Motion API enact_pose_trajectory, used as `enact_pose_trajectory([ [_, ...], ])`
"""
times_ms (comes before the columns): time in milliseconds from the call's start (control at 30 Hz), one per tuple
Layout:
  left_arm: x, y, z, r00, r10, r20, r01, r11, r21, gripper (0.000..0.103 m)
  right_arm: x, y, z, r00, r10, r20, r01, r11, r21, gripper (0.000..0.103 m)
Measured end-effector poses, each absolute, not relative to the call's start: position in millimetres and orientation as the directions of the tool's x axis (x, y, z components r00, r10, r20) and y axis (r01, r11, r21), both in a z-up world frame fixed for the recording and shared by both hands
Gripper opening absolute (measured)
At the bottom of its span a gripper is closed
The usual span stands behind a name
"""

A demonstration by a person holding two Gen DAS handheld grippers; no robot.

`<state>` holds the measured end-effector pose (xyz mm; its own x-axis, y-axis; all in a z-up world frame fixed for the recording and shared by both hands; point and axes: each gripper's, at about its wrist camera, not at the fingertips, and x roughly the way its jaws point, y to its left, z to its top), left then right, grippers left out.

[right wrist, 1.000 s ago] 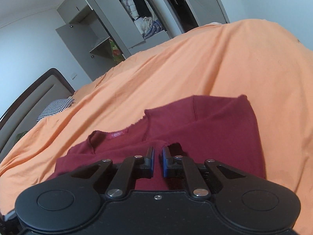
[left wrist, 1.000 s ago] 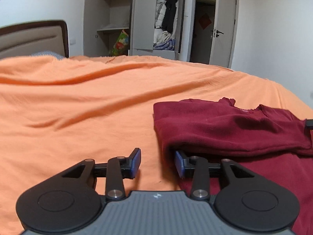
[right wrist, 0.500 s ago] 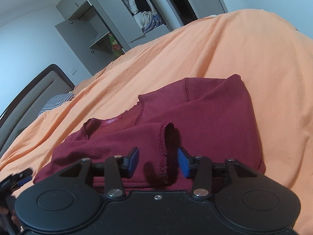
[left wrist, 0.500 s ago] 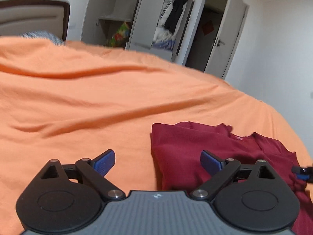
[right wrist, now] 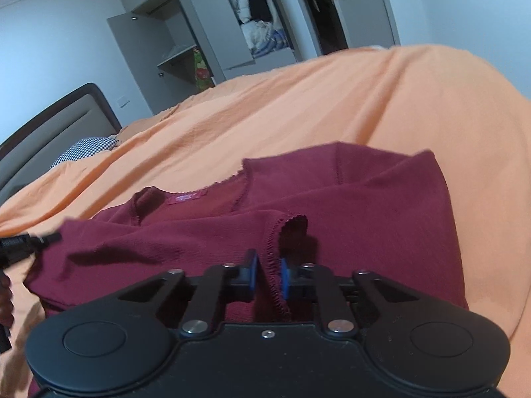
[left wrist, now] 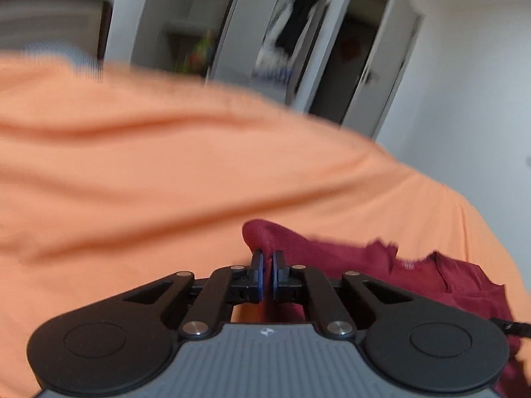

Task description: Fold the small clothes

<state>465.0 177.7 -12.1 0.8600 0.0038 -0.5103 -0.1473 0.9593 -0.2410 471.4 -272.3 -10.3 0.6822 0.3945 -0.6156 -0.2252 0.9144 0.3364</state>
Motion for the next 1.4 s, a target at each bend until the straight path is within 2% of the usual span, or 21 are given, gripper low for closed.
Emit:
enact_pose_trajectory([
  [67,456.0,168.7,-4.5,0.888,0.048,-0.457,-0.143,0.974,-0.176,0.004,467.6,-267.1,-6.6,0.691,0.395,-0.605,-0.25,0.917,0.313,0.014],
  [133,454.8,164.1,-5.5,0.89,0.083,-0.449,-0.156,0.979,-0.128,0.004,466.0,-261.4,-4.4,0.694,0.393,-0.603,-0.264,0.918,0.295,0.014],
  [300,475.7,173.9,-31.0,0.835,0.071,-0.546,-0.193,0.966,-0.17,0.004,469.4,-254.3,-11.8,0.691,0.36,-0.627,-0.255,0.933,0.255,0.014],
  [367,477.3,177.0,-37.4,0.821,0.056,-0.568,-0.197,0.962,-0.19,0.005,468.8,-254.5,-15.2,0.689,0.351,-0.634,-0.247,0.936,0.249,0.018],
  [400,475.1,177.7,-38.8,0.819,0.051,-0.571,-0.197,0.961,-0.196,0.006,467.3,-254.6,-15.5,0.693,0.342,-0.634,-0.246,0.94,0.238,0.022],
  [467,471.3,179.1,-37.0,0.815,0.048,-0.578,-0.201,0.958,-0.203,0.013,463.3,-255.2,-14.7,0.702,0.328,-0.633,-0.245,0.945,0.217,0.031],
  [500,467.5,180.3,-34.6,0.815,0.053,-0.578,-0.208,0.957,-0.204,0.018,461.4,-255.9,-14.1,0.704,0.323,-0.632,-0.245,0.946,0.211,0.041],
  [533,463.1,179.8,-32.6,0.815,0.055,-0.577,-0.209,0.957,-0.203,0.028,459.2,-256.0,-14.0,0.707,0.318,-0.631,-0.244,0.948,0.205,0.051],
  [600,449.3,179.2,-30.2,0.817,0.069,-0.572,-0.214,0.958,-0.19,0.034,453.9,-256.1,-13.1,0.716,0.306,-0.628,-0.242,0.952,0.188,0.059],
  [667,435.5,175.1,-28.7,0.816,0.074,-0.574,-0.213,0.961,-0.179,0.046,447.5,-255.6,-12.7,0.723,0.3,-0.622,-0.246,0.954,0.173,0.064],
  [733,421.5,172.1,-28.8,0.816,0.059,-0.575,-0.203,0.96,-0.19,0.05,440.6,-254.4,-13.3,0.729,0.286,-0.621,-0.247,0.957,0.151,0.072],
  [833,411.6,167.2,-33.8,0.808,0.052,-0.587,-0.196,0.963,-0.183,0.047,433.1,-252.0,-17.3,0.731,0.265,-0.629,-0.255,0.961,0.109,0.077],
  [867,411.9,166.6,-36.4,0.803,0.052,-0.594,-0.198,0.963,-0.183,0.035,431.7,-251.6,-19.4,0.73,0.255,-0.634,-0.253,0.963,0.096,0.078],
  [933,414.4,168.9,-42.2,0.782,0.032,-0.622,-0.203,0.957,-0.206,0.023,429.9,-252.1,-23.3,0.731,0.231,-0.642,-0.241,0.968,0.074,0.078],
  [1100,413.6,164.1,-49.4,0.777,0.067,-0.626,-0.218,0.961,-0.168,0.023,422.8,-255.5,-28.8,0.748,0.178,-0.639,-0.214,0.977,0.022,0.08],
  [1200,410.3,163.5,-45.9,0.774,0.082,-0.627,-0.236,0.957,-0.166,0.031,415.3,-257.6,-24.2,0.751,0.179,-0.635,-0.216,0.976,0.019,0.085],
  [1267,404.4,161.9,-39.1,0.775,0.109,-0.622,-0.253,0.956,-0.148,0.055,405.6,-259.2,-18.1,0.762,0.191,-0.619,-0.233,0.972,0.014,0.094],
  [1300,400.3,160.7,-35.6,0.778,0.124,-0.616,-0.26,0.956,-0.135,0.061,399.6,-260.3,-14.4,0.768,0.199,-0.609,-0.242,0.97,0.012,0.098],
  [1400,388.4,157.3,-27.9,0.777,0.141,-0.614,-0.255,0.962,-0.101,0.071,382.1,-264.6,-4.5,0.775,0.227,-0.59,-0.272,0.962,0.013,0.102],
])
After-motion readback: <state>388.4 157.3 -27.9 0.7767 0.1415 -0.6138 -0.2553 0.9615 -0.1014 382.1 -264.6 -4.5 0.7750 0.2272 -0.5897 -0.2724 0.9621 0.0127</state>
